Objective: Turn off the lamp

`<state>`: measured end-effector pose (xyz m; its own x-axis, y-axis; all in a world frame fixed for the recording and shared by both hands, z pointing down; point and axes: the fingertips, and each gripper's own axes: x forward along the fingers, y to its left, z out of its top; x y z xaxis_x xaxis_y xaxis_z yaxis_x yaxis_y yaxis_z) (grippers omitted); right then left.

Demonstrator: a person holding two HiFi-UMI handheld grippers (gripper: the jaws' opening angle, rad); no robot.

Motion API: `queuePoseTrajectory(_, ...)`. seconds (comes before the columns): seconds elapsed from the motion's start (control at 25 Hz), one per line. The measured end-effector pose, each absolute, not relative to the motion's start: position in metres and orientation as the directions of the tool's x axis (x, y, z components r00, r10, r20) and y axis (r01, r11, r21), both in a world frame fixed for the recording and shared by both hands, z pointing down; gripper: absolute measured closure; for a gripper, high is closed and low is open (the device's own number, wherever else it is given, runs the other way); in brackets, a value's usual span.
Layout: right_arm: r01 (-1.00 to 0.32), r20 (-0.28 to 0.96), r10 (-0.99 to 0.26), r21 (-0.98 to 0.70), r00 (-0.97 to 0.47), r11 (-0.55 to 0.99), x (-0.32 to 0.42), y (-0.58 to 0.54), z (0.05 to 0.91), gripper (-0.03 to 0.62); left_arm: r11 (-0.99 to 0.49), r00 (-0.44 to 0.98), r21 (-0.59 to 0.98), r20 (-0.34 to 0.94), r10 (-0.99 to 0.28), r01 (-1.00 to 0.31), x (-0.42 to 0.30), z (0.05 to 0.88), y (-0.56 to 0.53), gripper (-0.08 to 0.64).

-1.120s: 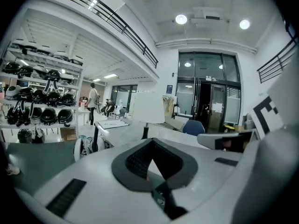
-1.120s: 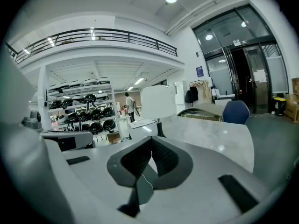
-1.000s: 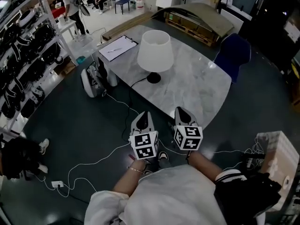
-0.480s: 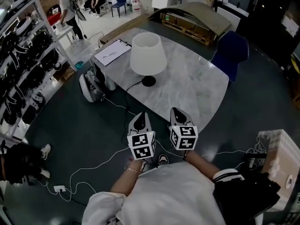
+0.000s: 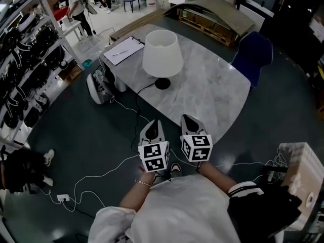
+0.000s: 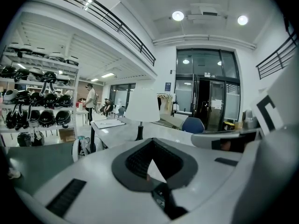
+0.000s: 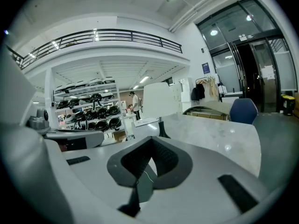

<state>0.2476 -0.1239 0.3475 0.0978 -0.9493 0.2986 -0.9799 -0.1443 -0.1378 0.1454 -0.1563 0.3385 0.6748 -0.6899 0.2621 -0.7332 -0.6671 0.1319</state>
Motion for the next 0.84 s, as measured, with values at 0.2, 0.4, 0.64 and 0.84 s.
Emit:
queuePoseTrajectory(0.2, -0.982, 0.31, -0.946, -0.125, 0.094, -0.138, 0.25, -0.127, 0.352, 0.594, -0.671, 0.677, 0.13, 0.27, -0.684, -0.73, 0.149, 0.344, -0.158, 0.566)
queuePoseTrajectory(0.4, -0.985, 0.32, -0.943, -0.113, 0.092, -0.134, 0.252, -0.13, 0.354, 0.594, -0.679, 0.685, 0.131, 0.272, -0.676, -0.722, 0.152, 0.344, -0.159, 0.566)
queuePoseTrajectory(0.64, -0.986, 0.321, -0.944, -0.108, 0.082, -0.123, 0.25, -0.135, 0.351, 0.594, -0.676, 0.68, 0.127, 0.275, -0.679, -0.726, 0.151, 0.342, -0.161, 0.566)
queuePoseTrajectory(0.84, -0.987, 0.316, -0.946, -0.111, 0.079, -0.119, 0.242, -0.138, 0.354, 0.594, -0.665, 0.67, 0.127, 0.274, -0.69, -0.736, 0.14, 0.347, -0.164, 0.566)
